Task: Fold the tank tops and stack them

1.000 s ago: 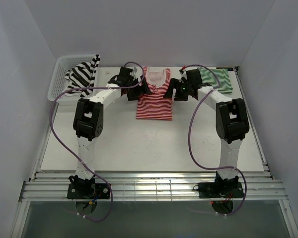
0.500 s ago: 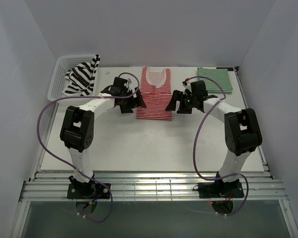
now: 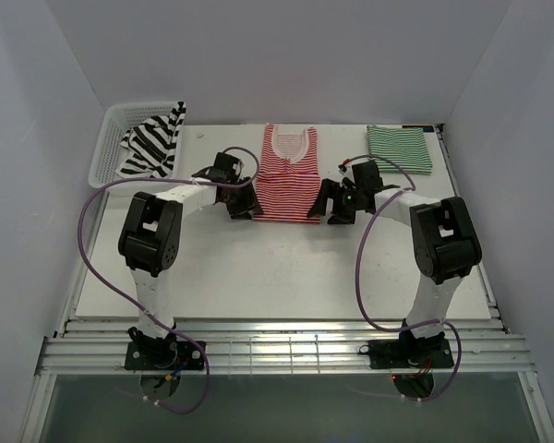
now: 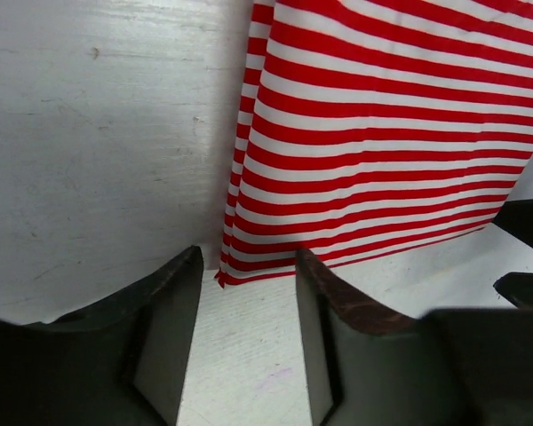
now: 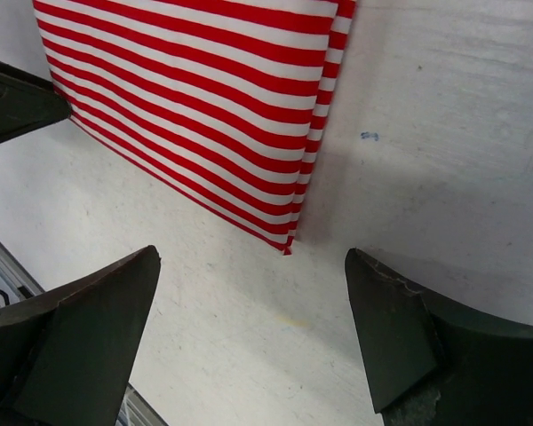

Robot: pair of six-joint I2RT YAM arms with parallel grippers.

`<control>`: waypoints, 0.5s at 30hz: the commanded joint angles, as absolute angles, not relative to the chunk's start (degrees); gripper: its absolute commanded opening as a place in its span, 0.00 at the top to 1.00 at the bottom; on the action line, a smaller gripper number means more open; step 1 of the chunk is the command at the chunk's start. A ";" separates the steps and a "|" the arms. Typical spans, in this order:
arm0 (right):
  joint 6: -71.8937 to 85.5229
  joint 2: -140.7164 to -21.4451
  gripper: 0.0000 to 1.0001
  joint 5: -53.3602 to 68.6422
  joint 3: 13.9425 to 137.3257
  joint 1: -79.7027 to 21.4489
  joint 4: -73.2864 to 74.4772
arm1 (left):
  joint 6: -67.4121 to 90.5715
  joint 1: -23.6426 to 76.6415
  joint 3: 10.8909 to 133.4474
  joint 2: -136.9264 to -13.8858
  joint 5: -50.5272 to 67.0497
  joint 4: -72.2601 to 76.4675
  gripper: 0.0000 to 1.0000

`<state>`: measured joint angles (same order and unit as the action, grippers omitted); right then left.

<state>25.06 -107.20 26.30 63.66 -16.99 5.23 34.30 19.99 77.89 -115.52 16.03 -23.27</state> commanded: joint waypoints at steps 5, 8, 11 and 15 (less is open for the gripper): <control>26.54 -108.81 0.20 27.95 61.96 -17.23 2.46 | 34.54 19.69 75.06 -115.75 15.55 -23.29 0.55; 26.89 -109.25 0.27 27.86 61.61 -17.31 2.02 | 34.80 19.69 74.45 -116.10 16.00 -23.12 0.64; 27.25 -109.86 0.31 27.60 61.61 -17.49 1.58 | 34.89 19.69 73.83 -116.28 16.08 -22.94 0.69; 27.60 -111.18 0.43 27.33 62.49 -17.49 1.49 | 34.98 19.69 73.65 -116.45 16.26 -22.94 0.79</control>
<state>27.29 -109.16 27.97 62.54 -17.04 1.61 35.57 19.59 75.37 -115.55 16.60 -21.30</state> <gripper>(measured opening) 0.596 0.247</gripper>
